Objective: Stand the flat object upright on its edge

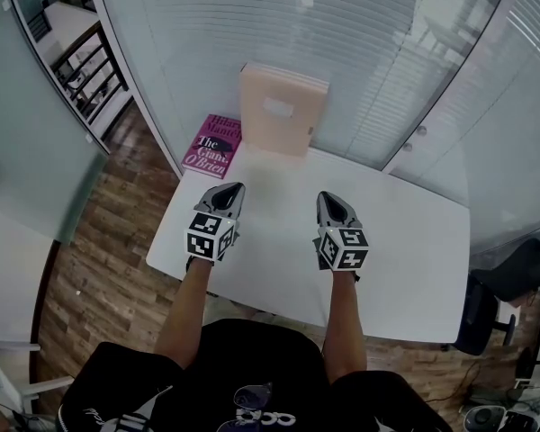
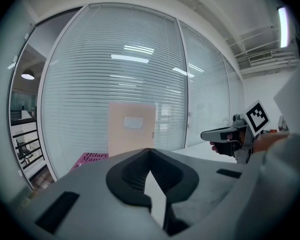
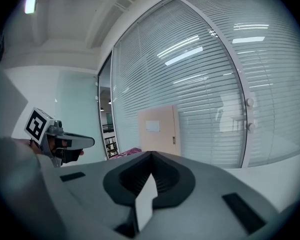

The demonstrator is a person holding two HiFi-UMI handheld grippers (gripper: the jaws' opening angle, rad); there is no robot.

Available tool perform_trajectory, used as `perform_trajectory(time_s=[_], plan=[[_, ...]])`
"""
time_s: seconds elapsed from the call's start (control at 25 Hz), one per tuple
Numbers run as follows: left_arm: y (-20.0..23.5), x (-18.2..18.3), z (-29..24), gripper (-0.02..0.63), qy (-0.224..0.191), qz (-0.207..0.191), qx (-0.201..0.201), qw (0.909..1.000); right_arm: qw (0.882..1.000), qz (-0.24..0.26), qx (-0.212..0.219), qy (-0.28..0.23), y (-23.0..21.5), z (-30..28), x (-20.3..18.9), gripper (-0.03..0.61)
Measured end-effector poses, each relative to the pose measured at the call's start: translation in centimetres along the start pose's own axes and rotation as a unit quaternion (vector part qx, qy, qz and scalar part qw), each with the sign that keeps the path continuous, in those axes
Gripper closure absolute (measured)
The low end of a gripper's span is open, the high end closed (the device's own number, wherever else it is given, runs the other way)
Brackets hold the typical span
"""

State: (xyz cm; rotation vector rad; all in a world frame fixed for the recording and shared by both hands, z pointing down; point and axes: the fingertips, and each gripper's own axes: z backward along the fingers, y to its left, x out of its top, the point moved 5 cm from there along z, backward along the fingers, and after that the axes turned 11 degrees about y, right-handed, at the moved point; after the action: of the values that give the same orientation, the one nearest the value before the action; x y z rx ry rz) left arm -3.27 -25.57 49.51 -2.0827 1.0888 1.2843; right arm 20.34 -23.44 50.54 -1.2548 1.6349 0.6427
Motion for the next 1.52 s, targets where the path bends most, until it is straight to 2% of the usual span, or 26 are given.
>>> perform_trajectory(time_s=[0.56,1.52], plan=[[0.3,0.7,-1.4,0.592,-0.007,0.012,-0.009,0.9999,1.000,0.010,-0.001,0.003,-0.7,-0.9,0.5,0.555],[0.0,-0.2,-2.9,0.592,0.006,0.026,-0.011,0.9996,1.000,0.014,0.001,0.021,-1.4,-1.6,-0.7,0.555]])
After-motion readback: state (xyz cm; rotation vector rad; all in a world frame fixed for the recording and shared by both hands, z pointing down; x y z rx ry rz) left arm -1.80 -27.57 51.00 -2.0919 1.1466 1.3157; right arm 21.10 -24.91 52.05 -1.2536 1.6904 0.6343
